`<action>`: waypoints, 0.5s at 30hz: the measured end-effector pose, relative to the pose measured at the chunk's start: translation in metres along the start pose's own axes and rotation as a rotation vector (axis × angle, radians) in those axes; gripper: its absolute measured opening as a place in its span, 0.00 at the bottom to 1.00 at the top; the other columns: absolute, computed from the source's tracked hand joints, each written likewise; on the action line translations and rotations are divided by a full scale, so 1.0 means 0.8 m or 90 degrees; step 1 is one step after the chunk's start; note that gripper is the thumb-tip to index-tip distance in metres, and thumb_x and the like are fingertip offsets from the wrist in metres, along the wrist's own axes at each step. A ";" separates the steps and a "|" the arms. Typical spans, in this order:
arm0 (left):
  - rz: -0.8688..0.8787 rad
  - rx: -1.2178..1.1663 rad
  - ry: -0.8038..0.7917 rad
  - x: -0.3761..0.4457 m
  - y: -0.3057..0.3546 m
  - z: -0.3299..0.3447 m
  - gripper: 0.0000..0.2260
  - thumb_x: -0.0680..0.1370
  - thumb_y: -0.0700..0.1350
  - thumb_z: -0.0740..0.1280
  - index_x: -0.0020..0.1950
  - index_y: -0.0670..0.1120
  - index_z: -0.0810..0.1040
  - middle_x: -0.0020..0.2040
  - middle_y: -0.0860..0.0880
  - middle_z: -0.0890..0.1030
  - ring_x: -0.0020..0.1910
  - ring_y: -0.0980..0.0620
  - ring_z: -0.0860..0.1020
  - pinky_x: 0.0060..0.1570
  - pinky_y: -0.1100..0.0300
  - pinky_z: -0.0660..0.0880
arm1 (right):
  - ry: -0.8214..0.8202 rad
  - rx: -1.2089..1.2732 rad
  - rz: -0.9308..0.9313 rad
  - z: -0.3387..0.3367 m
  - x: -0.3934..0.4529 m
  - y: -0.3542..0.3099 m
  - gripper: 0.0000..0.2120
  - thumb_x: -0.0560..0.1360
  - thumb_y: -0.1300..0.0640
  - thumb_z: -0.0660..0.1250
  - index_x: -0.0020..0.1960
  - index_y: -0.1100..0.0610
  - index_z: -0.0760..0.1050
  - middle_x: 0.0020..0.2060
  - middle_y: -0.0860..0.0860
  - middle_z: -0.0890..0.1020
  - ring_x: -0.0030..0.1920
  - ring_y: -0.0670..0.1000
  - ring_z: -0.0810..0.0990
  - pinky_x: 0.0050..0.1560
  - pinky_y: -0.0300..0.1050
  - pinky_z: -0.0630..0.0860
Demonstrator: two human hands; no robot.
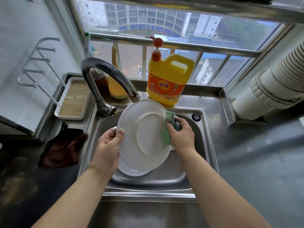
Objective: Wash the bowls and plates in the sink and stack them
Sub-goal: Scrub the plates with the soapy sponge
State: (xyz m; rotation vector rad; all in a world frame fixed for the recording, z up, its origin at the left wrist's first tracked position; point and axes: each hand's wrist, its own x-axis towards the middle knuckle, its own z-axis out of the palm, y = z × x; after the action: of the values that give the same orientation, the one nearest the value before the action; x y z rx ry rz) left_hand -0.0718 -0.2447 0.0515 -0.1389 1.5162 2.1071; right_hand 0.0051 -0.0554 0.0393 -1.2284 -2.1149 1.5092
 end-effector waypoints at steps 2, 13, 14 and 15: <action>-0.003 -0.035 0.013 0.000 -0.001 0.000 0.09 0.81 0.39 0.59 0.47 0.44 0.79 0.38 0.49 0.84 0.37 0.55 0.82 0.37 0.63 0.79 | 0.014 0.007 0.072 -0.005 -0.002 0.013 0.12 0.74 0.51 0.69 0.57 0.50 0.75 0.50 0.50 0.81 0.49 0.48 0.79 0.46 0.40 0.74; 0.019 0.137 -0.070 -0.011 -0.003 0.000 0.10 0.80 0.39 0.62 0.45 0.46 0.82 0.39 0.49 0.84 0.39 0.54 0.80 0.41 0.62 0.77 | -0.006 -0.011 -0.036 -0.002 0.010 -0.018 0.19 0.75 0.51 0.68 0.64 0.52 0.73 0.54 0.50 0.79 0.53 0.48 0.77 0.46 0.35 0.75; 0.026 0.146 -0.079 -0.013 -0.002 0.003 0.09 0.80 0.38 0.61 0.47 0.44 0.81 0.39 0.49 0.84 0.39 0.54 0.80 0.40 0.63 0.77 | -0.013 -0.034 -0.101 0.005 0.007 -0.025 0.19 0.75 0.50 0.68 0.65 0.52 0.73 0.54 0.50 0.79 0.54 0.48 0.77 0.48 0.36 0.75; 0.033 0.149 -0.086 -0.013 -0.003 0.005 0.08 0.80 0.38 0.61 0.47 0.43 0.80 0.39 0.50 0.84 0.38 0.55 0.80 0.39 0.64 0.78 | -0.014 -0.061 -0.159 0.012 0.004 -0.030 0.20 0.75 0.49 0.68 0.65 0.53 0.73 0.55 0.50 0.78 0.55 0.48 0.76 0.52 0.39 0.75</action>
State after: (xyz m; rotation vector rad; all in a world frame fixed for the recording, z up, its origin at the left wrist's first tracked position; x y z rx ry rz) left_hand -0.0609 -0.2444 0.0552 0.1253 1.6844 1.9179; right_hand -0.0140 -0.0615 0.0557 -0.9362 -2.2796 1.3332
